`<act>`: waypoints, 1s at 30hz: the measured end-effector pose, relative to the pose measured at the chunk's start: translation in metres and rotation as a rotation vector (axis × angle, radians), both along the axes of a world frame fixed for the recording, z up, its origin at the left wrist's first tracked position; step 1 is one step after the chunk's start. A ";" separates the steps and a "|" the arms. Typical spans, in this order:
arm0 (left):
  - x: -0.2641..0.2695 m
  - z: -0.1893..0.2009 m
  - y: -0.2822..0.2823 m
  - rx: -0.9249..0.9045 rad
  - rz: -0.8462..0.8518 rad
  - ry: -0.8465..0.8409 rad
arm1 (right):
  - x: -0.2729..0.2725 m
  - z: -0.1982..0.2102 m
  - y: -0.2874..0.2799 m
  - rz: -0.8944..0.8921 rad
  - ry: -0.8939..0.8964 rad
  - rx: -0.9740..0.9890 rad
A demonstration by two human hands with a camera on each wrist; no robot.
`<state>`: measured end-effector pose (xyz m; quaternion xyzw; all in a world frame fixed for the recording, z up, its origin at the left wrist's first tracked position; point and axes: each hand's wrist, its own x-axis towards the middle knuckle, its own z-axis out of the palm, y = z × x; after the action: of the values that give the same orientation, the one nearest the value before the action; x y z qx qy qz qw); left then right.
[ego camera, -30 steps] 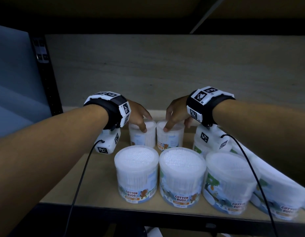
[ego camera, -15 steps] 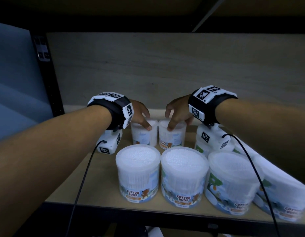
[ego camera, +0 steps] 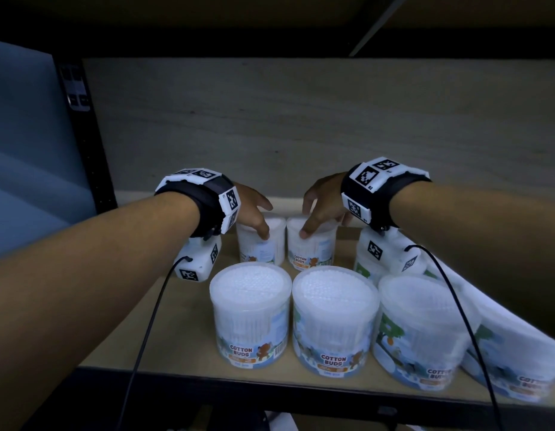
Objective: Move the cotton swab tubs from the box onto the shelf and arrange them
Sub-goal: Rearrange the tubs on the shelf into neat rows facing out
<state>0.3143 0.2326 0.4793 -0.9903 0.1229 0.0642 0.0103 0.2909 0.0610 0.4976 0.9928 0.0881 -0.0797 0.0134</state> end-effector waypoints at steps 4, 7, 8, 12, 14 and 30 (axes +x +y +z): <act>-0.001 0.001 -0.001 -0.006 -0.022 -0.001 | 0.003 -0.001 0.000 0.005 0.014 0.005; -0.002 0.002 0.000 -0.013 -0.031 -0.006 | 0.006 -0.001 -0.002 -0.008 0.046 0.073; -0.003 0.002 0.000 -0.018 -0.033 -0.006 | 0.007 -0.002 -0.002 -0.009 0.054 0.080; 0.000 0.001 0.000 -0.067 -0.027 0.016 | 0.012 -0.003 -0.005 0.002 0.059 0.060; 0.001 -0.001 -0.001 -0.092 -0.012 0.017 | 0.015 -0.004 -0.006 -0.001 0.066 0.056; 0.000 0.000 -0.001 -0.098 -0.029 0.019 | 0.023 -0.006 -0.016 -0.034 0.089 0.132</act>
<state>0.3143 0.2320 0.4792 -0.9871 0.1403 0.0675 -0.0383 0.3136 0.0452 0.4917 0.9884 0.0769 -0.1181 -0.0572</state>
